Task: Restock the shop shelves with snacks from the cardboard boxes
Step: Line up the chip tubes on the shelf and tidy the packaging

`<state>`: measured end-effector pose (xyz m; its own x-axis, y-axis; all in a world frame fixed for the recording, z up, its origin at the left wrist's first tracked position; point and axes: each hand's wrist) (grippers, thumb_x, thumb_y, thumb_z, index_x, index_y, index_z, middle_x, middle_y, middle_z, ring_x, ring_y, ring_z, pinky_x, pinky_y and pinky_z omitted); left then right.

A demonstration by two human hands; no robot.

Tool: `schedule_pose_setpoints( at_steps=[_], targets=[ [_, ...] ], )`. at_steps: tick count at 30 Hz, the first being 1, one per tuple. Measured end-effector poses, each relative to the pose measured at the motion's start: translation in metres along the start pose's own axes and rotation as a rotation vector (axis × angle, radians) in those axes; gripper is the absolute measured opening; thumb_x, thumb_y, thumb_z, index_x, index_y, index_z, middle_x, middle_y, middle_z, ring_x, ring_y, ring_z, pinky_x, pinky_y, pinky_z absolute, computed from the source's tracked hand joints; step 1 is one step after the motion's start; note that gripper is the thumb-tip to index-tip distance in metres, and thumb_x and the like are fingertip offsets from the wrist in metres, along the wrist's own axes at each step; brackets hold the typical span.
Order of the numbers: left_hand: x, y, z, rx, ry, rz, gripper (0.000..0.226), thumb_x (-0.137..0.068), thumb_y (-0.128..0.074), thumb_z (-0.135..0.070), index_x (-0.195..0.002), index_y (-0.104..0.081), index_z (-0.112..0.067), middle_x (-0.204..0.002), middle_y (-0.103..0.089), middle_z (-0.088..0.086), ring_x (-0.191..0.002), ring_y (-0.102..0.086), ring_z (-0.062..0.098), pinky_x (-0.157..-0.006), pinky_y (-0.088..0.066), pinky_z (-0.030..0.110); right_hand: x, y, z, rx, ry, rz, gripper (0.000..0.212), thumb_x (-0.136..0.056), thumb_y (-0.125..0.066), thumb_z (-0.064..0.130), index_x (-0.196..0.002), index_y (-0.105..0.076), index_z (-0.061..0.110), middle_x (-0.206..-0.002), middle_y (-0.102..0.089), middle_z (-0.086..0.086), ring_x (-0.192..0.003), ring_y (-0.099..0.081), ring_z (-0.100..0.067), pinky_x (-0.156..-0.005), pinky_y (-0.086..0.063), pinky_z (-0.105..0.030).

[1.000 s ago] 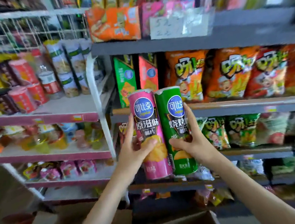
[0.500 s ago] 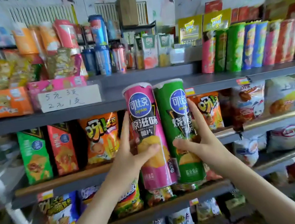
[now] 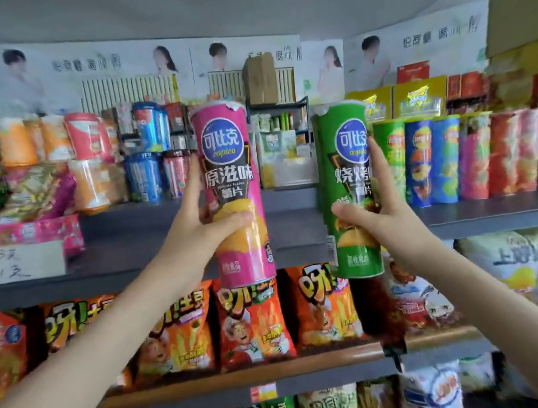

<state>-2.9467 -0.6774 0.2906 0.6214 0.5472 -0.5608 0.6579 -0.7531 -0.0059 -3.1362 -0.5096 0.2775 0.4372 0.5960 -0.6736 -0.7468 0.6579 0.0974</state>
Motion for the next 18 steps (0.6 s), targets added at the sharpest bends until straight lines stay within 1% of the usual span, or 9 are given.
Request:
schedule_pose_setpoints(
  at_steps=[2,4,5,8,10,12,14,16,18],
  targets=[
    [-0.025,-0.004,0.006,-0.042,-0.023,-0.001,0.119,-0.063,-0.083,-0.011,-0.147,-0.011,-0.054,-0.137,-0.052,-0.010,-0.117,-0.059,0.013,-0.095,-0.049,0.044,-0.028,0.006,-0.015,0.016,0.010,-0.006,0.095,-0.087,-0.067,0.003,-0.147,-0.009,0.049,-0.123,-0.054,0.035,-0.111,-0.063,-0.014,-0.084,-0.058,-0.033],
    [-0.050,-0.009,0.015,-0.073,-0.033,-0.011,0.114,-0.068,-0.080,-0.011,-0.147,-0.010,-0.054,-0.137,-0.050,-0.013,-0.117,-0.057,0.011,-0.097,-0.049,0.045,-0.056,0.009,-0.035,0.018,0.002,-0.005,0.099,-0.084,-0.073,0.008,-0.147,-0.006,0.045,-0.138,-0.050,0.010,-0.117,-0.059,-0.019,-0.093,-0.054,-0.040],
    [-0.064,-0.010,0.020,-0.083,-0.028,-0.016,0.112,-0.072,-0.077,-0.009,-0.147,-0.008,-0.053,-0.135,-0.050,-0.015,-0.117,-0.057,0.011,-0.098,-0.048,0.045,-0.070,0.009,-0.044,0.009,-0.014,-0.002,0.101,-0.082,-0.075,0.010,-0.147,-0.006,0.042,-0.141,-0.047,0.003,-0.118,-0.059,-0.020,-0.094,-0.053,-0.043],
    [-0.104,-0.011,0.040,-0.107,0.004,-0.038,0.117,-0.071,-0.080,-0.008,-0.147,-0.004,-0.054,-0.133,-0.050,-0.014,-0.118,-0.056,0.013,-0.102,-0.044,0.049,-0.112,0.008,-0.074,-0.003,-0.041,0.020,0.100,-0.074,-0.081,0.015,-0.142,-0.011,0.038,-0.139,-0.045,0.000,-0.119,-0.057,-0.025,-0.098,-0.050,-0.050],
    [-0.132,-0.010,0.053,-0.109,0.037,-0.078,0.126,-0.064,-0.086,-0.010,-0.146,0.000,-0.054,-0.139,-0.047,-0.007,-0.121,-0.053,0.017,-0.103,-0.042,0.054,-0.139,0.008,-0.093,-0.005,-0.038,0.031,0.098,-0.076,-0.078,0.004,-0.143,-0.011,0.030,-0.129,-0.047,0.003,-0.115,-0.059,-0.024,-0.097,-0.049,-0.053],
    [-0.155,-0.010,0.066,-0.092,0.070,-0.109,0.127,-0.067,-0.084,-0.006,-0.146,0.003,-0.052,-0.141,-0.045,-0.001,-0.120,-0.053,0.019,-0.103,-0.041,0.056,-0.163,0.008,-0.109,-0.016,-0.053,0.037,0.098,-0.077,-0.075,-0.003,-0.145,-0.010,0.023,-0.118,-0.045,0.011,-0.104,-0.062,-0.015,-0.093,-0.052,-0.047],
    [-0.174,-0.011,0.079,-0.076,0.091,-0.099,0.124,-0.070,-0.081,-0.002,-0.146,0.003,-0.052,-0.139,-0.046,-0.001,-0.118,-0.055,0.019,-0.101,-0.043,0.056,-0.183,0.008,-0.127,-0.002,-0.077,0.039,0.098,-0.077,-0.074,-0.005,-0.146,-0.009,0.019,-0.114,-0.045,0.011,-0.092,-0.062,-0.003,-0.081,-0.057,-0.030],
    [-0.187,-0.012,0.094,-0.080,0.102,-0.065,0.122,-0.072,-0.080,-0.002,-0.146,0.003,-0.054,-0.135,-0.049,-0.007,-0.118,-0.056,0.017,-0.100,-0.044,0.055,-0.197,0.008,-0.144,0.024,-0.082,0.049,0.100,-0.076,-0.075,-0.005,-0.146,-0.008,0.019,-0.121,-0.045,0.005,-0.094,-0.060,-0.001,-0.076,-0.055,-0.021],
    [-0.197,-0.016,0.109,-0.084,0.120,-0.044,0.117,-0.076,-0.075,0.001,-0.146,0.002,-0.054,-0.124,-0.053,-0.015,-0.114,-0.058,0.014,-0.098,-0.046,0.052,-0.207,0.013,-0.161,0.057,-0.093,0.054,0.101,-0.075,-0.077,-0.003,-0.144,-0.007,0.020,-0.124,-0.043,0.006,-0.106,-0.056,-0.006,-0.086,-0.054,-0.025]
  ],
)
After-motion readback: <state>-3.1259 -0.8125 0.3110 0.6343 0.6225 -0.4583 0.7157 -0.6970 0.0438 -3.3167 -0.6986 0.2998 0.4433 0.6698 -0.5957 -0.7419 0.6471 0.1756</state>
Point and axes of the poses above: each hand's wrist, its own x-axis away from the middle knuckle, its own y-axis out of the back of the hand, z = x × y
